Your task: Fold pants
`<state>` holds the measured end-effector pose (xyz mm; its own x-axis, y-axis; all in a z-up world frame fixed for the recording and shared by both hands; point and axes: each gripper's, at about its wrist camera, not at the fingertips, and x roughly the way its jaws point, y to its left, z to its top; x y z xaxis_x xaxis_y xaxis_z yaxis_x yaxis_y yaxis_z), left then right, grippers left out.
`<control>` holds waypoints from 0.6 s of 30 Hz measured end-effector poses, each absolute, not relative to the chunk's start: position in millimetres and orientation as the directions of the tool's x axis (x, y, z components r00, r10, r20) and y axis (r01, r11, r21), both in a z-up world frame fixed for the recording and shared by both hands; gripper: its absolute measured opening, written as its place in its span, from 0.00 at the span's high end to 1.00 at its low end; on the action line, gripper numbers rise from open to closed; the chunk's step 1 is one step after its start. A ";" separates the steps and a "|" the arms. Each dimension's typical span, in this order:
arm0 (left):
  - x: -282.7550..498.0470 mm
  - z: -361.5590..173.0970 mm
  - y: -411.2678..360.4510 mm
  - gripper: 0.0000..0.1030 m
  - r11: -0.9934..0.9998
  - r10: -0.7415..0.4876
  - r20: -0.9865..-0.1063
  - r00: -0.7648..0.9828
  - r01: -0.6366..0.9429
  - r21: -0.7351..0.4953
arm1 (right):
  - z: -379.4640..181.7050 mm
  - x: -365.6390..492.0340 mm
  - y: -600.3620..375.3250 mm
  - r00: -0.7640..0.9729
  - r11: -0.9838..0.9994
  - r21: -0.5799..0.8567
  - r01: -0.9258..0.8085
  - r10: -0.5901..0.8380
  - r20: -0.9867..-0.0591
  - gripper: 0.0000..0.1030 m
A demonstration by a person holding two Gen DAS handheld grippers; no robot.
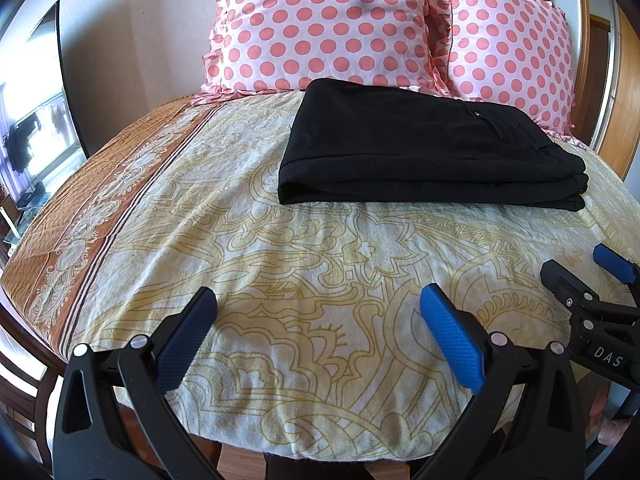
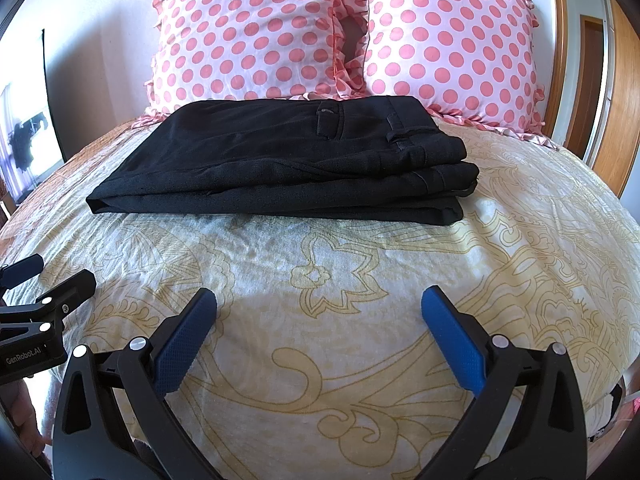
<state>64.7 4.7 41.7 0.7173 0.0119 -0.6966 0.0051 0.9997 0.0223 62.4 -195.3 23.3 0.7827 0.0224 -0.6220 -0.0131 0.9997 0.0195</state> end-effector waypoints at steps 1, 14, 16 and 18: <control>64.4 41.8 4.5 0.02 1.000 0.012 -0.697 0.717 0.005 0.022 | 23.2 62.3 -195.3 0.783 1.000 0.020 -0.013 0.023 -0.622 0.01; 65.1 44.0 5.5 0.02 1.000 0.010 -0.698 0.716 0.003 0.017 | 23.1 62.7 -194.6 0.784 1.000 0.020 -0.010 0.020 -0.621 0.01; 65.0 44.0 5.6 0.02 1.000 0.010 -0.697 0.717 0.001 0.016 | 23.1 62.6 -194.5 0.784 1.000 0.019 -0.010 0.020 -0.621 0.01; 65.3 44.3 5.6 0.02 1.000 0.011 -0.696 0.718 -0.001 0.014 | 23.0 62.7 -194.4 0.784 1.000 0.019 -0.010 0.020 -0.621 0.01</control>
<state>65.3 5.6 44.3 0.7184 0.0107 -0.6956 -0.0010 0.9999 0.0143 62.7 -194.4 23.0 0.7837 0.0198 -0.6208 -0.0098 0.9998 0.0195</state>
